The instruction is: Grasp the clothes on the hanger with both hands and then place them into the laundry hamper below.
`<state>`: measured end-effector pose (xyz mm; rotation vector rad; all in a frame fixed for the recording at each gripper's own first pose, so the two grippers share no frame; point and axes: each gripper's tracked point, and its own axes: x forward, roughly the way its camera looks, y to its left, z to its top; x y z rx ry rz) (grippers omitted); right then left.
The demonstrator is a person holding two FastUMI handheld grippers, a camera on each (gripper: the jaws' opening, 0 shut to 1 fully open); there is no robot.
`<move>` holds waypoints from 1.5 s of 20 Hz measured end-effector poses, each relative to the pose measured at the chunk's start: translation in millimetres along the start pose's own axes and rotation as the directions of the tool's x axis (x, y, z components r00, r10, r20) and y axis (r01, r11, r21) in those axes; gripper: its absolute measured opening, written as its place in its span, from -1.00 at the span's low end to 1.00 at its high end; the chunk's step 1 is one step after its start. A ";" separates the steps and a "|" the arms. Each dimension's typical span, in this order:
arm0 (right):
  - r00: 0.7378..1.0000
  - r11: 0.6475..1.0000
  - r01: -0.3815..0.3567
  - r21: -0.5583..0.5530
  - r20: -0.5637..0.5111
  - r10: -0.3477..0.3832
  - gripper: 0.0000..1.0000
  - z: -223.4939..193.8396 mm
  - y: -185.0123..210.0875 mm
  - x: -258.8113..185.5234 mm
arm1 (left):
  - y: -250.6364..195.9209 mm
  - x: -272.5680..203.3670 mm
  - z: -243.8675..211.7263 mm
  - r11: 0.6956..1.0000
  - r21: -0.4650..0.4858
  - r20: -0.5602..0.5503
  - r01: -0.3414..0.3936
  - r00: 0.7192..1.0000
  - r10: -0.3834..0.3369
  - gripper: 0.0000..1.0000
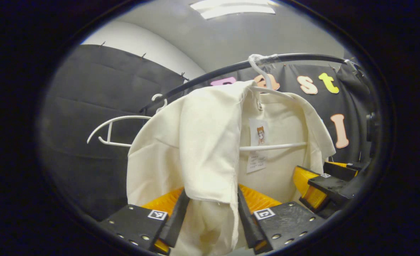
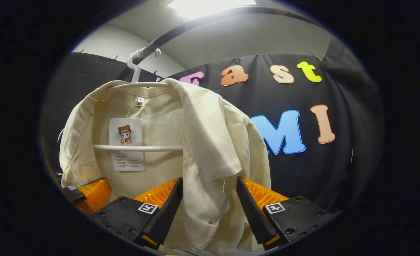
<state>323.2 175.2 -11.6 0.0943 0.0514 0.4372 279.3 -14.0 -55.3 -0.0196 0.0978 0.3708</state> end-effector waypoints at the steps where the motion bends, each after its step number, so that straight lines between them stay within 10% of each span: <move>1: 1.000 1.000 0.011 -0.005 -0.013 -0.011 0.58 -2.7 -2.1 0.4 | -0.2 0.3 -1.3 1.000 0.000 -0.002 -0.003 1.000 0.003 0.25; 4: 0.999 1.000 0.012 -0.019 -0.031 -0.012 0.26 -4.4 -0.5 2.3 | -0.8 4.3 -2.2 1.000 0.010 -0.008 0.004 1.000 -0.004 0.24; 9: 1.000 0.997 0.021 -0.072 0.013 -0.020 -0.90 5.4 -1.7 -0.2 | 3.5 9.3 -10.4 0.999 -0.002 -0.033 0.039 0.999 -0.039 -0.47; 13: 0.995 0.984 0.085 -0.154 0.057 -0.077 -0.90 16.5 -18.5 -1.9 | 9.5 4.9 -6.0 0.999 -0.004 -0.021 0.044 0.999 -0.045 -0.91; 30: 0.941 0.950 0.234 -0.207 0.295 -0.168 -0.99 89.7 -57.5 -25.9 | 41.0 -57.1 39.8 0.990 0.123 -0.004 0.071 0.997 -0.071 -0.95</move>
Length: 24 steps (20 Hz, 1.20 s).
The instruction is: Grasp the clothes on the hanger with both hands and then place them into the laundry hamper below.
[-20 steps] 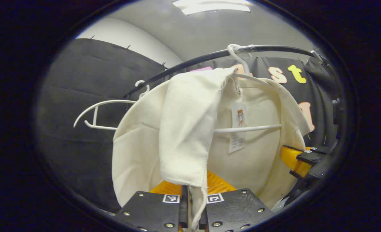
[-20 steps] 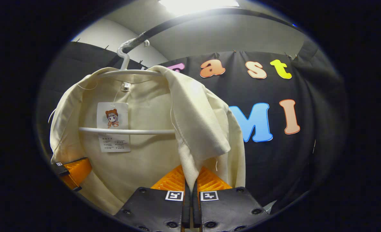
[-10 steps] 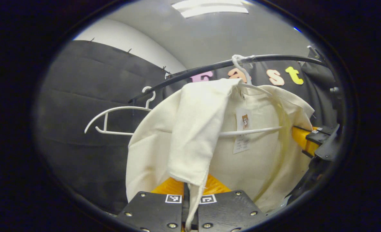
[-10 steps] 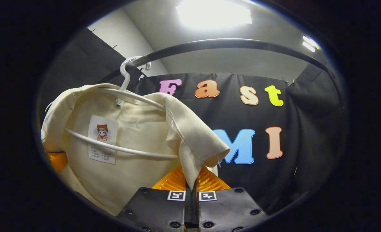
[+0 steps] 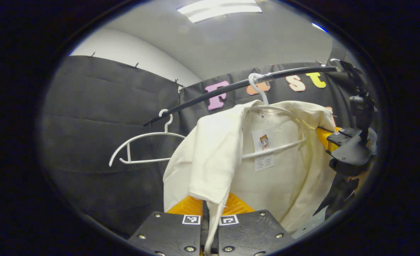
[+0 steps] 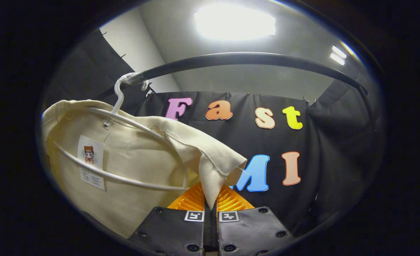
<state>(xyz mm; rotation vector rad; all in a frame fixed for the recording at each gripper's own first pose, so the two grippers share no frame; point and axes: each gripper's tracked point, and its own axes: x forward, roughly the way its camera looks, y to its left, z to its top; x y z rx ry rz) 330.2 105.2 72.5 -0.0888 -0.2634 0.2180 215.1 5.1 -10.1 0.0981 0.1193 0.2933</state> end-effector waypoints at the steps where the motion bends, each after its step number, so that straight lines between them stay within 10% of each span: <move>1: 1.000 1.000 0.005 -0.002 0.005 -0.005 -0.99 0.4 -2.6 0.8 | 2.5 -1.7 1.1 1.000 0.009 -0.002 -0.001 1.000 0.001 -0.91; 24: 0.984 0.995 0.098 -0.011 0.152 -0.095 -0.99 26.2 -45.7 31.7 | 109.4 20.8 103.6 0.997 0.026 0.161 -0.077 0.984 0.072 -0.92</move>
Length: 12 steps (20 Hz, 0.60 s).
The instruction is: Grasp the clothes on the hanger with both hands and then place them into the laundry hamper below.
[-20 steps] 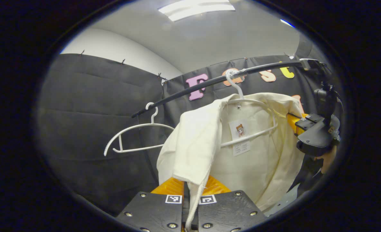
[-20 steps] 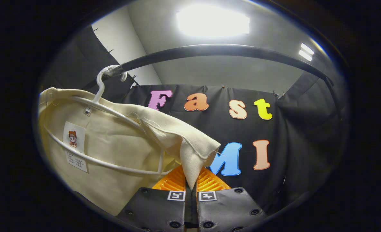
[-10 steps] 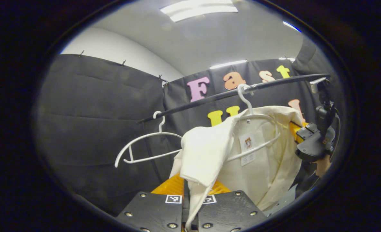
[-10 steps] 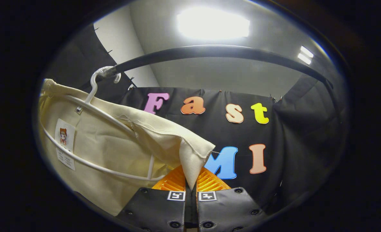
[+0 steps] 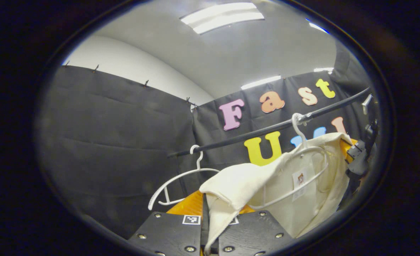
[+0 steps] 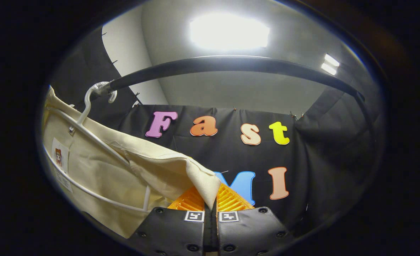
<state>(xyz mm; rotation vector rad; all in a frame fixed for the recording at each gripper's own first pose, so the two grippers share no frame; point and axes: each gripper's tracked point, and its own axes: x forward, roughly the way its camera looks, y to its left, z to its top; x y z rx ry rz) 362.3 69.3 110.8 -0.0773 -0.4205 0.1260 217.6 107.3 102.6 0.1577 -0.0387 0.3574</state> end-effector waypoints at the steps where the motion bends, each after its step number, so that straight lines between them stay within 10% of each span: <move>1: 1.000 1.000 0.001 -0.005 0.011 -0.001 -0.99 1.4 0.2 2.5 | 1.4 5.2 2.0 1.000 0.003 0.010 0.004 1.000 -0.004 -0.92; 12: 0.999 1.000 -0.002 -0.031 0.034 0.003 -0.99 -16.9 -0.4 55.0 | 12.8 66.0 -17.3 0.982 -0.115 0.018 0.147 0.989 -0.146 -0.92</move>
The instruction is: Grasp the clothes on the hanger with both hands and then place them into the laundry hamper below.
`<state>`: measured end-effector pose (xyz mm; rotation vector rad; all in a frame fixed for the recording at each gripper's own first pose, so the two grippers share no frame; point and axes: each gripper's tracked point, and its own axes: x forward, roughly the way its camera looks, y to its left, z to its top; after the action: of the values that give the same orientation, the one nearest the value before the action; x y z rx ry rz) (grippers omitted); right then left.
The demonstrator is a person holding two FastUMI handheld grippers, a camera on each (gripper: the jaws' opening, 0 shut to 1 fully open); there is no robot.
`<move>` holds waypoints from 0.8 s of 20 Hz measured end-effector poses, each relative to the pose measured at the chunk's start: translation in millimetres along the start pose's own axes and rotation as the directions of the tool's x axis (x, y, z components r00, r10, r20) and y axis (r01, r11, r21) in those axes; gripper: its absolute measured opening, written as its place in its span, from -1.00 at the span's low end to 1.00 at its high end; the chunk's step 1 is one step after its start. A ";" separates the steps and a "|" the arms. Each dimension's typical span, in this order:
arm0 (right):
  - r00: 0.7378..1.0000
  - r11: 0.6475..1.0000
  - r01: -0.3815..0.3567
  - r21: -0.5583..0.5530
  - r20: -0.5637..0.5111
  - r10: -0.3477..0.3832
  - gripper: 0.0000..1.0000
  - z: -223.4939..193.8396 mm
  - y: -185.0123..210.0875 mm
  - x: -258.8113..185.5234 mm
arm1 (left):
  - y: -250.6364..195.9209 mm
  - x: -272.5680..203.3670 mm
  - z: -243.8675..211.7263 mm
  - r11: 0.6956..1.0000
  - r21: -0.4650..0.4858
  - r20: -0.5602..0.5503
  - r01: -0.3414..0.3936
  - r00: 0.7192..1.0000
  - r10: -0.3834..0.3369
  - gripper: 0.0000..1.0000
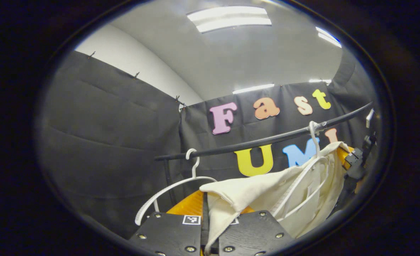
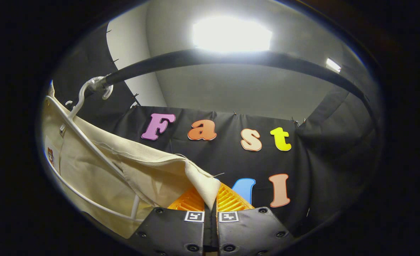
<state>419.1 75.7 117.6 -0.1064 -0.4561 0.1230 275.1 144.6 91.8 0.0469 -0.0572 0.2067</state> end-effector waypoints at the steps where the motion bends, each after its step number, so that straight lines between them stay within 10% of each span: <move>1: 1.000 1.000 -0.006 -0.003 -0.005 0.006 -1.00 -4.4 2.5 3.0 | 1.1 1.4 -4.0 1.000 -0.011 -0.006 0.006 1.000 -0.006 -0.92; 16: 0.967 0.990 -0.139 -0.007 -0.214 0.135 -0.99 -98.4 42.6 -14.6 | -3.1 19.9 -114.6 0.988 -0.140 -0.136 0.071 0.987 -0.090 -0.92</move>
<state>445.9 108.3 18.0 -0.1715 -0.2353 0.2400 301.1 151.6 -21.4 -0.1005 0.0726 0.1240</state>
